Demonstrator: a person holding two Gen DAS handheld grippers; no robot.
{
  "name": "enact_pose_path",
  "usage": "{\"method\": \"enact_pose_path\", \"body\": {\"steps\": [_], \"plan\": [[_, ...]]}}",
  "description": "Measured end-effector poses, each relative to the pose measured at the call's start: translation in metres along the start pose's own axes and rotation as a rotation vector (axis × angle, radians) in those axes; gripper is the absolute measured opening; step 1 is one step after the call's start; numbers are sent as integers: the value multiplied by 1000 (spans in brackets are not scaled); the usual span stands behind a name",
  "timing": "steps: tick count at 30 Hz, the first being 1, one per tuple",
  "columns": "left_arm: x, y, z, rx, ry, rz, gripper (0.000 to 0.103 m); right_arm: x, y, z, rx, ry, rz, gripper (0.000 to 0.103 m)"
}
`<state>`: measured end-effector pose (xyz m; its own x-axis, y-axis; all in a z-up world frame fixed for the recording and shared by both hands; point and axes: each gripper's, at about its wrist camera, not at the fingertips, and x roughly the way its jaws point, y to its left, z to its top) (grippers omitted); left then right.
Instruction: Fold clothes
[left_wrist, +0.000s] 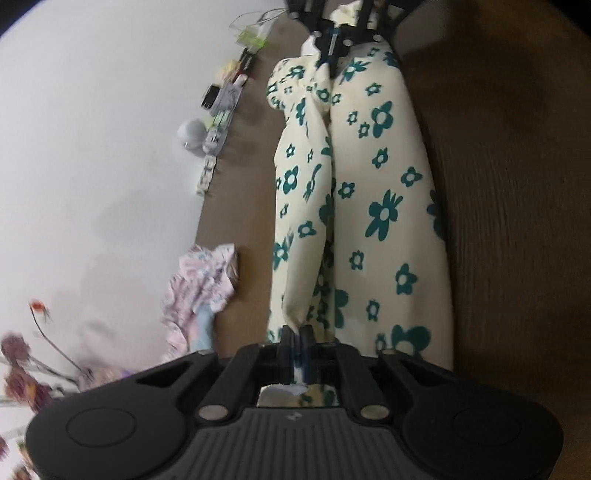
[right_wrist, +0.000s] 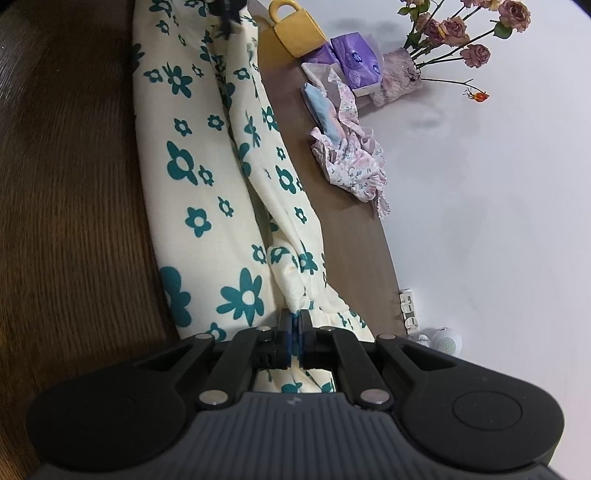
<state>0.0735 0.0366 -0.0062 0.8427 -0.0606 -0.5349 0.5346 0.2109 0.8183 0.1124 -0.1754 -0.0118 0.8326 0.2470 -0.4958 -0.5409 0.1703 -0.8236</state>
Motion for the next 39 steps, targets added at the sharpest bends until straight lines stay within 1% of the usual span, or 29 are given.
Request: {"method": "enact_pose_path", "body": {"steps": [1,3,4,5,7,8,10,11,12,13,14,17,20,21,22,24,25,26,27,28,29,30,31,32,34,36,39], "plan": [[-1,4,0,-35,3,-10,8,0,-1,0,3,-1,0,2],[-3,10,1,-83,1,-21,15,-1,-1,0,6,-2,-1,2],[-4,14,1,-100,-3,-26,22,-1,-1,0,8,0,-1,2],[-3,16,2,-109,0,-32,29,-1,0,0,10,3,-1,2],[2,21,4,-108,14,-61,35,-1,0,0,11,2,-3,2],[4,22,4,-95,25,-70,36,-1,0,0,12,1,-4,2],[10,24,5,-68,45,-90,35,-2,0,0,14,0,-4,2],[12,23,5,-50,55,-86,32,-2,0,-1,14,-1,-4,2],[14,22,5,-25,64,-81,24,-2,0,-1,16,-1,-5,2],[15,20,6,-9,69,-72,5,-2,0,-2,19,-2,-5,2],[16,17,6,6,73,-62,3,-3,1,-2,21,-2,-5,2],[17,8,5,45,77,-29,2,-3,3,-3,17,-2,-10,3],[18,-2,3,41,93,-6,3,-3,6,-3,5,-1,-18,3],[18,-4,2,28,94,-7,4,-3,6,-3,5,-1,-18,3],[17,-5,1,14,94,-8,8,-2,7,-3,9,-2,-18,3],[14,-1,-1,-47,89,-13,11,-3,3,-4,38,-4,-14,5],[11,3,-2,-86,86,-14,19,-4,-1,-5,68,-4,-6,5],[8,6,-4,-124,83,-16,32,-6,-7,-7,112,-2,7,7],[5,12,-6,-177,74,-15,39,-8,-16,-9,169,-2,28,12],[0,20,-9,-244,62,-22,49,-11,-26,-13,241,-1,56,15],[-5,28,-12,-312,48,-29,54,-13,-37,-18,320,1,88,27],[-10,35,-16,-376,36,-45,56,-16,-48,-23,400,2,120,40],[-14,43,-20,-441,21,-62,60,-17,-59,-29,479,2,151,41],[-18,50,-23,-506,6,-79,66,-18,-70,-37,558,3,181,42],[-26,64,-31,-636,-25,-113,73,-18,-91,-55,720,2,239,44],[-33,73,-40,-752,-63,-143,73,-17,-108,-75,877,-5,282,45],[-34,87,-42,-898,-107,-165,73,-10,-127,-104,1105,-19,326,47]]}}
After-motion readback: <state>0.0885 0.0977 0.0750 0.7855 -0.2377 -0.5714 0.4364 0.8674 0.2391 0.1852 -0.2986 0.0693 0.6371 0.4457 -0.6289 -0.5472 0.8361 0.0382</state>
